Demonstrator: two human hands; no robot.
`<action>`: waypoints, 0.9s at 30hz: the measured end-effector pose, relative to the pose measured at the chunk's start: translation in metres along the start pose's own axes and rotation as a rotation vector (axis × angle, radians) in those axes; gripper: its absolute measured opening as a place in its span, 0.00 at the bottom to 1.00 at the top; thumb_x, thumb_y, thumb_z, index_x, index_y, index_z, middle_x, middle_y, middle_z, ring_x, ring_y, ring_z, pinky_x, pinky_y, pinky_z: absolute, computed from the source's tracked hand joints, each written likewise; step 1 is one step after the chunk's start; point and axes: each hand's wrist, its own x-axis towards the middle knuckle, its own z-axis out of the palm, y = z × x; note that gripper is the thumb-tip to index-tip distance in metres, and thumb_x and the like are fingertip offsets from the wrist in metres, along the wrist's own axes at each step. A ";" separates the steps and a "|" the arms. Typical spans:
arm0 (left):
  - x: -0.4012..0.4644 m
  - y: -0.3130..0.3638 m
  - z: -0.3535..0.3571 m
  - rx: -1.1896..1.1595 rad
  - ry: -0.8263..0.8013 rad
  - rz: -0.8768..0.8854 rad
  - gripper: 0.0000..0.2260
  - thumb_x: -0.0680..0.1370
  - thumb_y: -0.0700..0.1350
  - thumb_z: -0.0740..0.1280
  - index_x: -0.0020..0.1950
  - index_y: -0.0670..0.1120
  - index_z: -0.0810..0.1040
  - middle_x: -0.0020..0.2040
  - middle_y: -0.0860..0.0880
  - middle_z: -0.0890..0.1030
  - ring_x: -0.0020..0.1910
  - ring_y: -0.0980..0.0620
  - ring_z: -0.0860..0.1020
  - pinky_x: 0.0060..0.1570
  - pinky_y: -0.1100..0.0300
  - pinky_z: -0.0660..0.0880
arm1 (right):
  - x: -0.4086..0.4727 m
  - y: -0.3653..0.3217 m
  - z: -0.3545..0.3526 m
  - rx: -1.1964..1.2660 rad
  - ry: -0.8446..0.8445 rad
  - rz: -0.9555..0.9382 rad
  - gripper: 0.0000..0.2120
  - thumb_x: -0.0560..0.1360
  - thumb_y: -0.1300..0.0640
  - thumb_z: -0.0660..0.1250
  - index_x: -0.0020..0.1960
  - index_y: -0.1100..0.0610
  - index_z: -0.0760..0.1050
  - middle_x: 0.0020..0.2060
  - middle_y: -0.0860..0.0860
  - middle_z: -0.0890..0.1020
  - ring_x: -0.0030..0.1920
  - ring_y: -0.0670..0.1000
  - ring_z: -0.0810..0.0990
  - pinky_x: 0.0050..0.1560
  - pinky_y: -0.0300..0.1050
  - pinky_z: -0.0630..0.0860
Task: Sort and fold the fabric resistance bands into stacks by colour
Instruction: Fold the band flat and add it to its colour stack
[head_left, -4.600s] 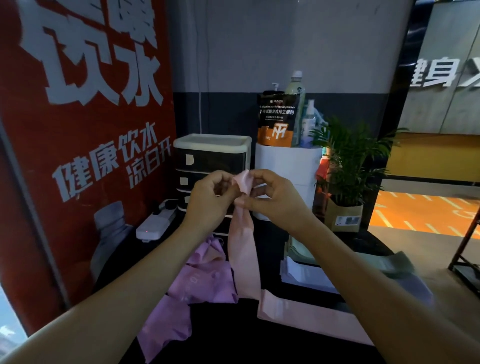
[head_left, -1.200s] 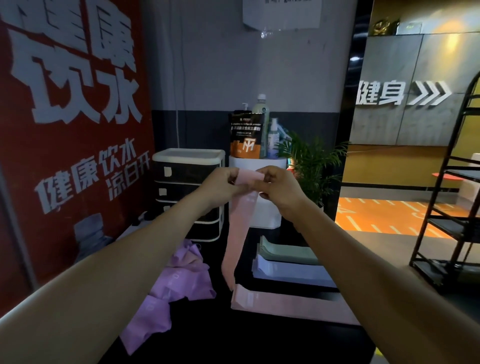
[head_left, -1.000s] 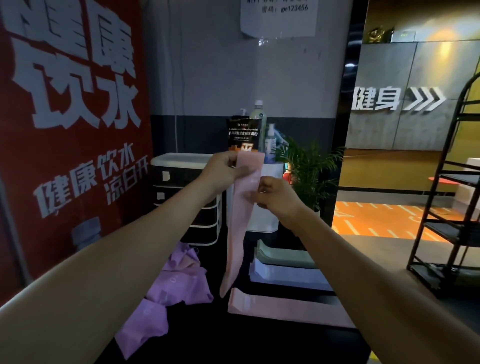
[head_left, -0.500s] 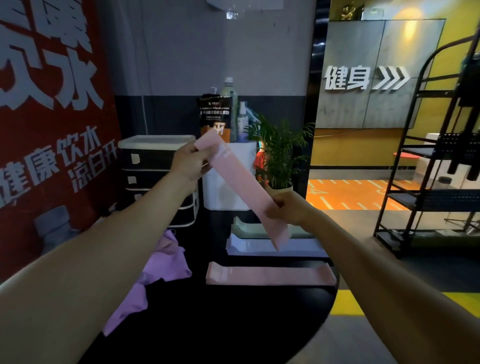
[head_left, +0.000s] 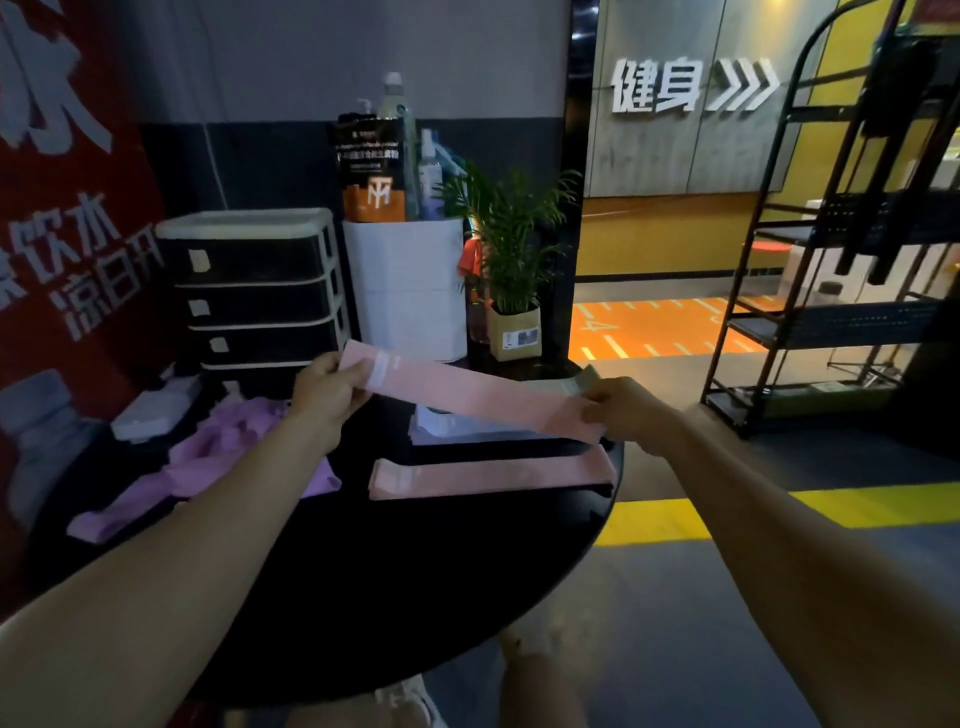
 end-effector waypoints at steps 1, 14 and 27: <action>-0.001 -0.009 -0.002 0.028 0.009 -0.012 0.04 0.78 0.35 0.63 0.51 0.43 0.74 0.43 0.47 0.77 0.41 0.54 0.75 0.34 0.69 0.76 | 0.000 0.007 0.002 0.070 0.033 0.049 0.06 0.74 0.68 0.63 0.38 0.64 0.74 0.32 0.55 0.69 0.33 0.52 0.68 0.35 0.44 0.66; -0.001 -0.086 -0.026 0.764 0.006 -0.013 0.05 0.72 0.35 0.67 0.45 0.42 0.80 0.46 0.40 0.83 0.41 0.44 0.80 0.48 0.51 0.78 | 0.006 0.055 0.029 0.104 0.327 0.145 0.13 0.69 0.65 0.71 0.53 0.64 0.79 0.52 0.61 0.81 0.53 0.61 0.78 0.45 0.42 0.66; -0.011 -0.105 -0.034 0.756 0.037 0.083 0.07 0.73 0.38 0.70 0.50 0.39 0.78 0.48 0.42 0.81 0.44 0.50 0.75 0.46 0.61 0.67 | 0.007 0.062 0.055 -0.133 0.436 0.070 0.09 0.70 0.66 0.67 0.50 0.64 0.77 0.50 0.62 0.79 0.52 0.62 0.76 0.44 0.45 0.67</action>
